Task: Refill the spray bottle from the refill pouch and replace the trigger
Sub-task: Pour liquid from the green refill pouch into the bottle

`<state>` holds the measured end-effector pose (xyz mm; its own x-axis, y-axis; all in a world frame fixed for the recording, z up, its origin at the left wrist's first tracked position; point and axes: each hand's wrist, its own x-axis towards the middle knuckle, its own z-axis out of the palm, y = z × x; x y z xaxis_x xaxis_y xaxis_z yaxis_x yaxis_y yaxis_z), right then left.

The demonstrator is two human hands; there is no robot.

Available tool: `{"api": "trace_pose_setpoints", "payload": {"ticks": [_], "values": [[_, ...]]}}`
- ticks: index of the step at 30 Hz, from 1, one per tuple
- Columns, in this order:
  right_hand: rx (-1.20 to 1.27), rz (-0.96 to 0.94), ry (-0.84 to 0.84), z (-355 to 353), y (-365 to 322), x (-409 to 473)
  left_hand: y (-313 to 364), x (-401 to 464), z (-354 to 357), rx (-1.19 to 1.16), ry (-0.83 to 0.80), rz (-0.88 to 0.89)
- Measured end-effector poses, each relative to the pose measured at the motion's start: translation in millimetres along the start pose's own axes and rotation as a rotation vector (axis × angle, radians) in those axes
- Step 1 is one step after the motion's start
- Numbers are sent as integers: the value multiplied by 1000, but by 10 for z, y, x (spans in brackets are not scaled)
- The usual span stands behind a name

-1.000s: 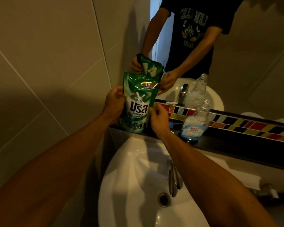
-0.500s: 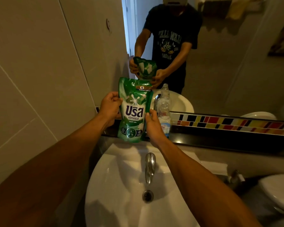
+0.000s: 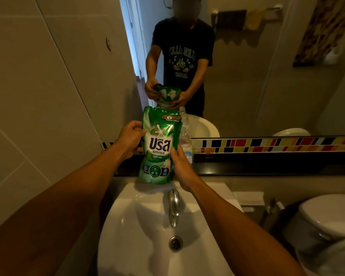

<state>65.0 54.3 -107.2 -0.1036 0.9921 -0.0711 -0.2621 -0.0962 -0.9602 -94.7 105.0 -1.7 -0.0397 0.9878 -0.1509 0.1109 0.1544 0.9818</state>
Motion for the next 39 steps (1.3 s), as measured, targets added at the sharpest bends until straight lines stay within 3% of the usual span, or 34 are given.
{"api": "trace_pose_setpoints", "payload": {"ticks": [16, 39], "values": [[109, 52, 49, 115, 153, 92, 185, 119, -12, 227, -37, 9], [184, 29, 95, 113, 108, 2, 318, 180, 44, 341, -45, -20]]}}
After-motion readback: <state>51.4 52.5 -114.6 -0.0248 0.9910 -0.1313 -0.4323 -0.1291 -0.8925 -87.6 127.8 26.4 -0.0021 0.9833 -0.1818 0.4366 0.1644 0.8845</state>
